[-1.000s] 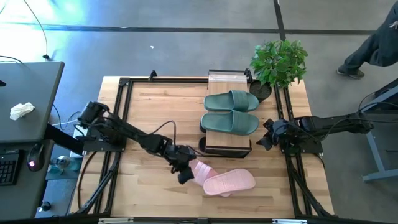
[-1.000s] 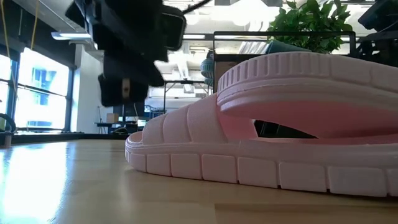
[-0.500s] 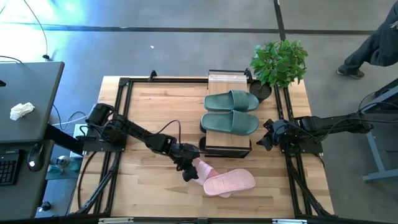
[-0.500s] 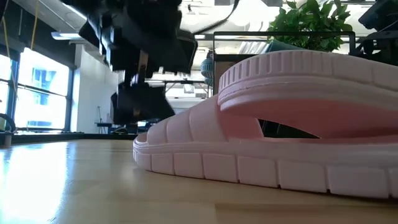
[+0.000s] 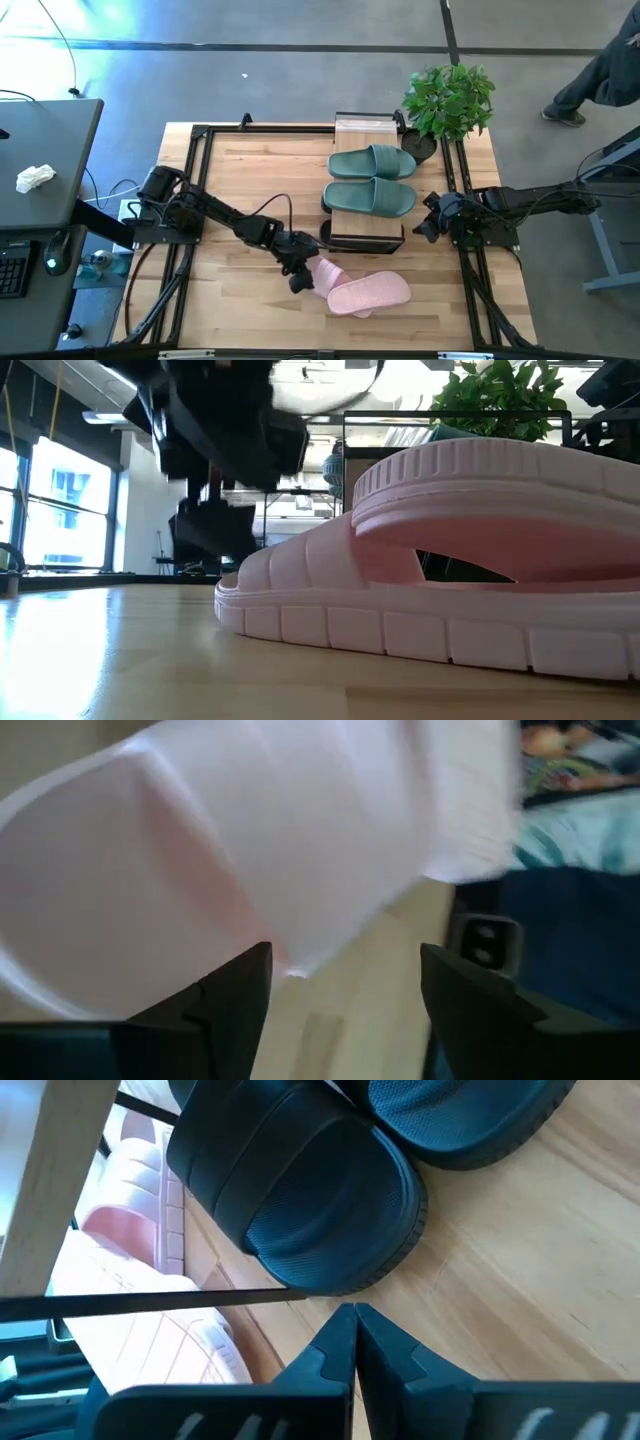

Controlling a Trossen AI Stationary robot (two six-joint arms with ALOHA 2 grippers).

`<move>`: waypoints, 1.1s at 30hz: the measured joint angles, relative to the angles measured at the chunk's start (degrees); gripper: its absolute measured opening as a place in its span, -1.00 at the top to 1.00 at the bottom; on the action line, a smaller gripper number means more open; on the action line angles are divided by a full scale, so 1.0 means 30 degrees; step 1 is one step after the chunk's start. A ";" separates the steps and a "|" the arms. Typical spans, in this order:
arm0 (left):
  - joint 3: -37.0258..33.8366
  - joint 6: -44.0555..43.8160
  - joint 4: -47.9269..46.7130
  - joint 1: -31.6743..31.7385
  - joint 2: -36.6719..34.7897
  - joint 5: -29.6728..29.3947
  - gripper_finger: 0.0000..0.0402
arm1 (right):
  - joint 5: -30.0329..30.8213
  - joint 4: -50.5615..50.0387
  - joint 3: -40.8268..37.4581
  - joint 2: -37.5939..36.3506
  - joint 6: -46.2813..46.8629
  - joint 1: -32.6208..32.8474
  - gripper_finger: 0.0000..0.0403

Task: Pick and place slides into the shelf
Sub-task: Put the top pink slipper under the shelf

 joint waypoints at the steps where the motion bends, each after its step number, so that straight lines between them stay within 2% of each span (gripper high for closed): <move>1: 0.0000 0.0393 0.0384 -0.0148 -0.0175 0.0284 -0.19 | -0.0031 -0.0007 0.0000 0.0000 -0.0073 -0.0002 1.00; 7: 0.0240 0.2013 0.3435 -0.1388 -0.1207 0.1387 -0.06 | -0.0565 -0.0086 0.0000 -0.0087 -0.0422 0.0001 1.00; 12: 0.1815 0.2502 0.3416 -0.2447 -0.1494 0.1588 0.17 | -0.0589 -0.0058 0.0000 -0.0245 -0.0543 -0.0002 1.00; 14: 0.2935 0.3576 0.2947 -0.2757 -0.1530 0.1086 0.28 | -0.0605 -0.0058 0.0000 -0.0245 -0.0897 -0.0006 1.00; 17: 0.5172 0.7335 -0.1390 -0.3303 -0.1574 -0.1182 0.44 | -0.0643 -0.0045 0.0000 -0.0248 -0.1251 -0.0006 1.00; 22: 0.9409 1.3370 -1.0796 -0.4280 -0.0932 -0.7396 0.60 | -0.0872 0.0113 0.0000 -0.0243 -0.1528 -0.0003 1.00; 27: 1.1140 2.0211 -1.1952 -0.5098 -0.0349 -1.2295 0.61 | -0.0869 0.0293 0.0000 -0.0248 -0.1528 -0.0005 1.00; 30: 1.1129 2.4574 -1.1911 -0.5406 0.0302 -1.3630 0.54 | -0.0869 0.0284 0.0000 -0.0240 -0.1433 0.0001 1.00; 33: 1.1129 2.6843 -1.1971 -0.5481 0.1276 -1.3771 0.43 | -0.0833 0.0364 0.0000 -0.0240 -0.1426 0.0001 1.00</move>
